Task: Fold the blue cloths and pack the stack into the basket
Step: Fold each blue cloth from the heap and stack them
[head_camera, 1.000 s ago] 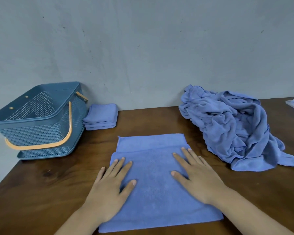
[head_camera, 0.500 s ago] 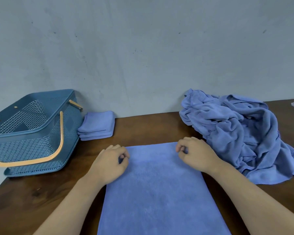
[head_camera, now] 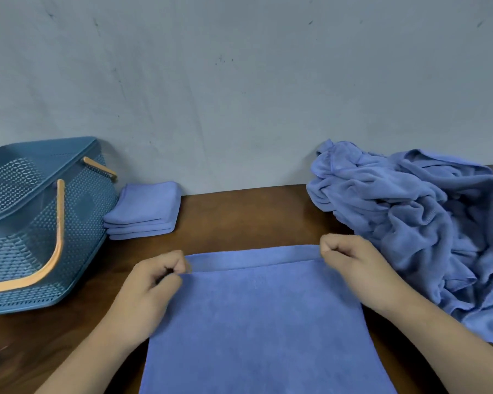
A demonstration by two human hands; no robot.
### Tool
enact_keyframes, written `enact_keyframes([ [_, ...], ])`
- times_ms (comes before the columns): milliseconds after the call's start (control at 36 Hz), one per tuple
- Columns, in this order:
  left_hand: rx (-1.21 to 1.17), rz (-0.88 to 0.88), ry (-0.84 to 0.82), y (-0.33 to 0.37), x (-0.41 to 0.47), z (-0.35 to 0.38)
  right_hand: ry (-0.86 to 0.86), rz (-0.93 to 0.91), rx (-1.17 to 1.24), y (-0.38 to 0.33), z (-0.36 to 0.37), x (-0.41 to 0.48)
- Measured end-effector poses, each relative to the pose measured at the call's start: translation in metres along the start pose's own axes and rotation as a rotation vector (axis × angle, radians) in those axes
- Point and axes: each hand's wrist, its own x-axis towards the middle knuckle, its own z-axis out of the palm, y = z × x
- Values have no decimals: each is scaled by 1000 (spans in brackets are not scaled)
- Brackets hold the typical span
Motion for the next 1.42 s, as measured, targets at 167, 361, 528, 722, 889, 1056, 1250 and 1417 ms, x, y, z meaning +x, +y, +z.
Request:
enact_keyframes([
  [167,-1,-247,212,-17,10,19,111,150,37,19,14,11],
  [361,-20,-208,132,-31,10,17,88,80,-40,25,16,8],
  [528,29,-221,143,-32,9,18,92,115,-76,25,17,8],
  [722,276,-153,224,-27,8,16,91,98,-107,24,20,7],
  [889,450,-114,167,-41,7,15,94,43,-185,25,22,7],
  [1056,578,-163,115,-42,9,17,122,-15,-386,22,22,8],
  [1250,604,-182,100,-41,10,18,61,27,-623,26,23,11],
  [1417,630,-199,89,-42,10,17,76,80,-726,24,23,11],
])
